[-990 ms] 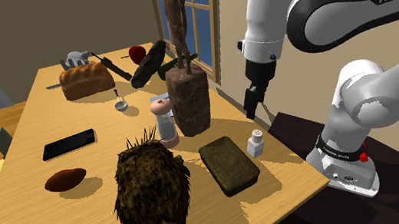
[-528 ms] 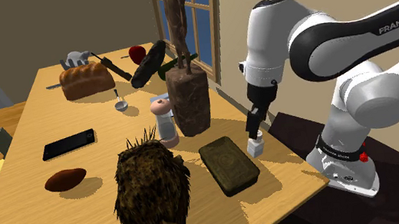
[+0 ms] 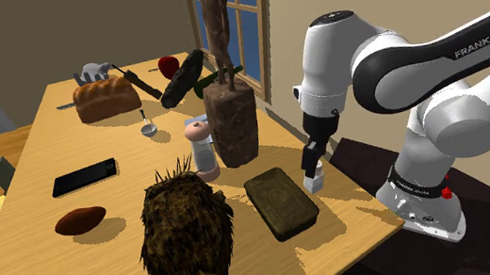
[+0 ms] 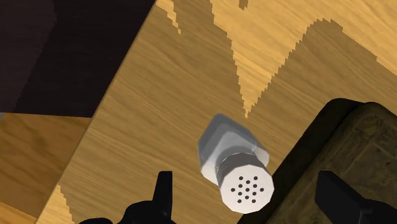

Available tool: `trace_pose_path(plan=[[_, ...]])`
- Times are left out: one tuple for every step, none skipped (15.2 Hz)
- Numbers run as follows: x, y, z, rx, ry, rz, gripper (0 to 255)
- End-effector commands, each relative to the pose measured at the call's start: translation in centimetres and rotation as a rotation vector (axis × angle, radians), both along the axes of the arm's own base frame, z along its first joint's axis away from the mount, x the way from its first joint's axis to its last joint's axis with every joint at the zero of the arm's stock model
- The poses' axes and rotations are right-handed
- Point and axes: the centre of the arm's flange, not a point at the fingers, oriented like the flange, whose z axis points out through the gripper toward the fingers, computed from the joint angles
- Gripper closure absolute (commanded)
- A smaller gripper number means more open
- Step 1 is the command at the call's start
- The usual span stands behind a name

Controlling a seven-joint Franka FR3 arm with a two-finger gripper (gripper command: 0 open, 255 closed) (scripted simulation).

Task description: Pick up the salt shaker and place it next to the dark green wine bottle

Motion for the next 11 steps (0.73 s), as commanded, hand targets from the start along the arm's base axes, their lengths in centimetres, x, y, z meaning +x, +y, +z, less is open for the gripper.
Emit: trace_pose_path(plan=[[0.00,0.00,-0.01,0.000,0.000,0.000,0],[0.00,0.00,-0.01,0.000,0.000,0.000,0],[0.00,0.00,-0.01,0.000,0.000,0.000,0],[0.00,0.00,-0.01,0.000,0.000,0.000,255],[0.00,0.00,-0.01,0.000,0.000,0.000,255],[0.00,0.00,-0.01,0.000,0.000,0.000,255],[0.00,0.00,-0.01,0.000,0.000,0.000,255],[0.00,0.00,-0.01,0.000,0.000,0.000,255],[0.00,0.00,-0.01,0.000,0.000,0.000,255],[0.00,0.00,-0.01,0.000,0.000,0.000,255],[-0.01,0.00,0.00,0.000,0.000,0.000,255]])
